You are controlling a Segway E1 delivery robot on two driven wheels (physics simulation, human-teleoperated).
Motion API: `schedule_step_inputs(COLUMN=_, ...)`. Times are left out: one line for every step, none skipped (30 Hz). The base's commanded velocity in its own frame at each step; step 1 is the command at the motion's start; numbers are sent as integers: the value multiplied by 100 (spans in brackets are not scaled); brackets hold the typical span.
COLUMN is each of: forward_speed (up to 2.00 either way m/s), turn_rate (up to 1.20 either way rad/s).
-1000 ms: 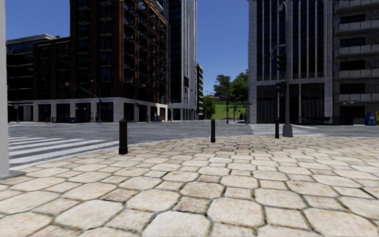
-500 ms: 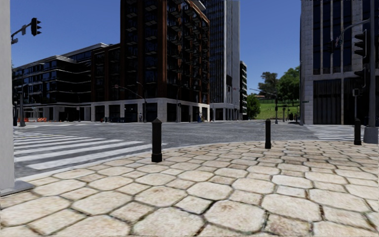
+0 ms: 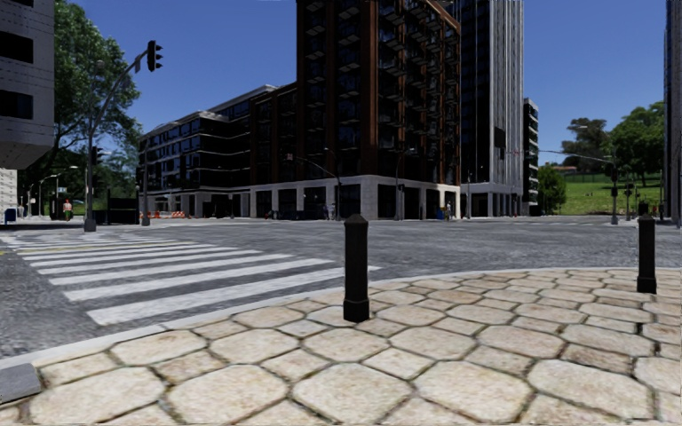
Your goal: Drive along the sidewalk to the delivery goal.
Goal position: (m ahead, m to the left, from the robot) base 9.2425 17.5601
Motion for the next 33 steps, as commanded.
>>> schedule_step_inputs(forward_speed=200, turn_rate=55)
schedule_step_inputs(forward_speed=200, turn_rate=55)
schedule_step_inputs(forward_speed=200, turn_rate=55)
schedule_step_inputs(forward_speed=200, turn_rate=55)
schedule_step_inputs(forward_speed=200, turn_rate=55)
schedule_step_inputs(forward_speed=200, turn_rate=55)
schedule_step_inputs(forward_speed=200, turn_rate=55)
schedule_step_inputs(forward_speed=200, turn_rate=55)
schedule_step_inputs(forward_speed=200, turn_rate=55)
schedule_step_inputs(forward_speed=200, turn_rate=55)
schedule_step_inputs(forward_speed=200, turn_rate=55)
schedule_step_inputs(forward_speed=200, turn_rate=55)
schedule_step_inputs(forward_speed=200, turn_rate=55)
schedule_step_inputs(forward_speed=200, turn_rate=55)
schedule_step_inputs(forward_speed=200, turn_rate=55)
schedule_step_inputs(forward_speed=200, turn_rate=55)
schedule_step_inputs(forward_speed=200, turn_rate=55)
schedule_step_inputs(forward_speed=200, turn_rate=55)
schedule_step_inputs(forward_speed=200, turn_rate=55)
schedule_step_inputs(forward_speed=200, turn_rate=55)
schedule_step_inputs(forward_speed=200, turn_rate=55)
schedule_step_inputs(forward_speed=200, turn_rate=55)
schedule_step_inputs(forward_speed=200, turn_rate=55)
schedule_step_inputs(forward_speed=200, turn_rate=55)
schedule_step_inputs(forward_speed=200, turn_rate=55)
schedule_step_inputs(forward_speed=200, turn_rate=55)
schedule_step_inputs(forward_speed=200, turn_rate=55)
schedule_step_inputs(forward_speed=200, turn_rate=55)
schedule_step_inputs(forward_speed=200, turn_rate=55)
schedule_step_inputs(forward_speed=200, turn_rate=55)
schedule_step_inputs(forward_speed=200, turn_rate=55)
schedule_step_inputs(forward_speed=200, turn_rate=55)
schedule_step_inputs(forward_speed=200, turn_rate=55)
